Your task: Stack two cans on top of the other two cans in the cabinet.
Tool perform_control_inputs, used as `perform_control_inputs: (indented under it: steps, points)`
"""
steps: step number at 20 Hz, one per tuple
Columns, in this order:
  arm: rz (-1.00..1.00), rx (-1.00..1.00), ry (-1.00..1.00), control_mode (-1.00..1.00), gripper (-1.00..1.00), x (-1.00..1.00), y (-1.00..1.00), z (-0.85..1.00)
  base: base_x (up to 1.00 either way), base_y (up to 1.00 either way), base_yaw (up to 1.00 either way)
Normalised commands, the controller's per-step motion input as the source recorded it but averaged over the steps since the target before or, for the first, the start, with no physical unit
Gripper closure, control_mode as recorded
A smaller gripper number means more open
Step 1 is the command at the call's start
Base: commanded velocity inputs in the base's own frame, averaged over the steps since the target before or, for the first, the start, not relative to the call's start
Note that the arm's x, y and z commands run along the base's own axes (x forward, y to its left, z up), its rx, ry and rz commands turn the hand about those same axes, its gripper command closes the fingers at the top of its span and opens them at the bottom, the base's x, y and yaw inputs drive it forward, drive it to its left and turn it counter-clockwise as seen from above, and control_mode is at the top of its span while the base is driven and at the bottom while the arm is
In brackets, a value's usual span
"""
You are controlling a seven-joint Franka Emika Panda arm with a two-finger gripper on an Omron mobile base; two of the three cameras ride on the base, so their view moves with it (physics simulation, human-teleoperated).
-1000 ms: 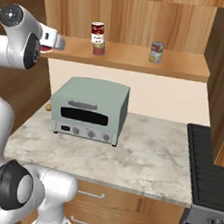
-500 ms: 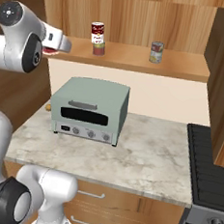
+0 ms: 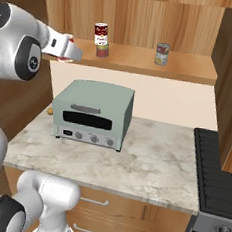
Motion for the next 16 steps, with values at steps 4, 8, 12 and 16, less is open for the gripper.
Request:
perform_control_inputs:
  steps: [4,8,12,16]
  points:
    - [-0.19,-0.01,0.00,-1.00,1.00,-0.06,-0.58,0.01,0.00,0.00,0.00]
    - [-0.14,0.00,0.00,-1.00,1.00,-0.02,-0.64,0.04,0.00,0.00,0.00]
    - [-0.04,0.00,0.00,-1.00,1.00,0.00,-0.58,0.01,0.00,0.00,0.00]
    - [0.00,0.00,-0.02,-1.00,1.00,0.05,-0.53,0.00,0.00,0.00,0.00]
